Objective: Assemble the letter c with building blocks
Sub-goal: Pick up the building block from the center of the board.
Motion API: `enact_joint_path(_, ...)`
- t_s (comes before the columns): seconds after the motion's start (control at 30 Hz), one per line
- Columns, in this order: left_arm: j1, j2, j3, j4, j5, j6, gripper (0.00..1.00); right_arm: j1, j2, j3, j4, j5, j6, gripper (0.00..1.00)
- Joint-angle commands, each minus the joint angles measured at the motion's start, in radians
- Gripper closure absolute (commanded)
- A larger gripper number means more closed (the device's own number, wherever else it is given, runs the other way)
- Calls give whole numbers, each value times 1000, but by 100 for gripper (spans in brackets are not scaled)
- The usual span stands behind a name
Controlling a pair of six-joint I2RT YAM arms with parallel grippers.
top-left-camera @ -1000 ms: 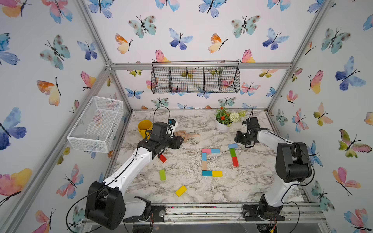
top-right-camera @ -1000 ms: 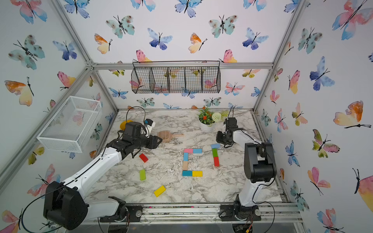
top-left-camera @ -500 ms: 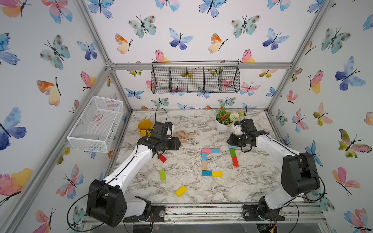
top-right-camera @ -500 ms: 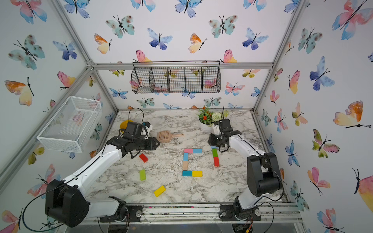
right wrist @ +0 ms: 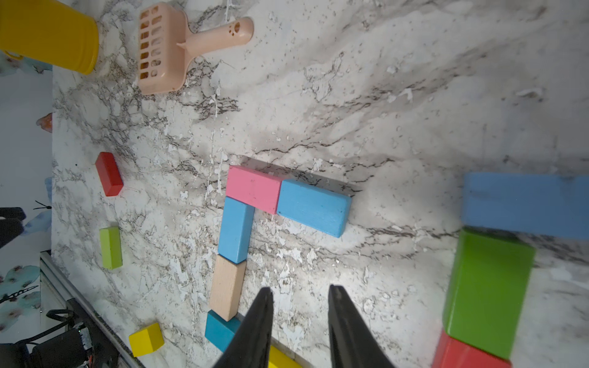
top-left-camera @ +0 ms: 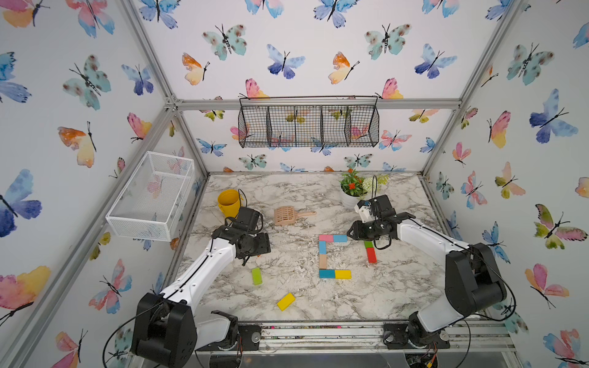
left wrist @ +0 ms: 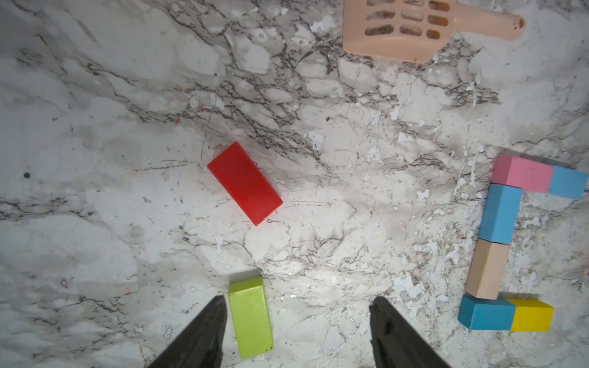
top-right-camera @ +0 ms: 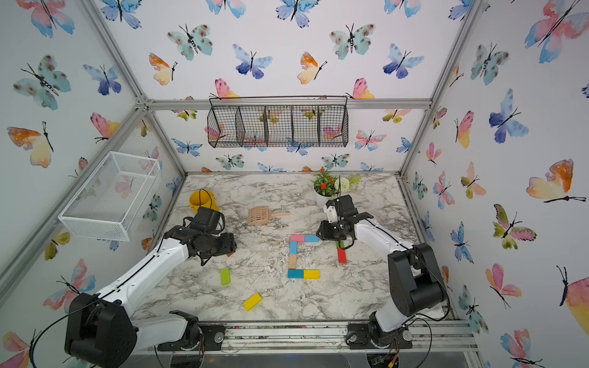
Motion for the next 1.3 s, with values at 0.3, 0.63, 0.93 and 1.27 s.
enact_joint_path(0.3,112,49,-90,143,101,-79,33,11,-46,-66,23,-38,-22,66)
enact_joint_path(0.63,112,190,-50,169,52,-110,28,12,-77,-72,17,-20,-30,59)
enact_joint_path(0.93,114,287,-19,211,44,-112,30,11,-154,-129,51,-26,-12,55)
enact_joint_path(1.27,128,310,-21,233,14,-146,40,11,-192,-116,27,3,-53,57)
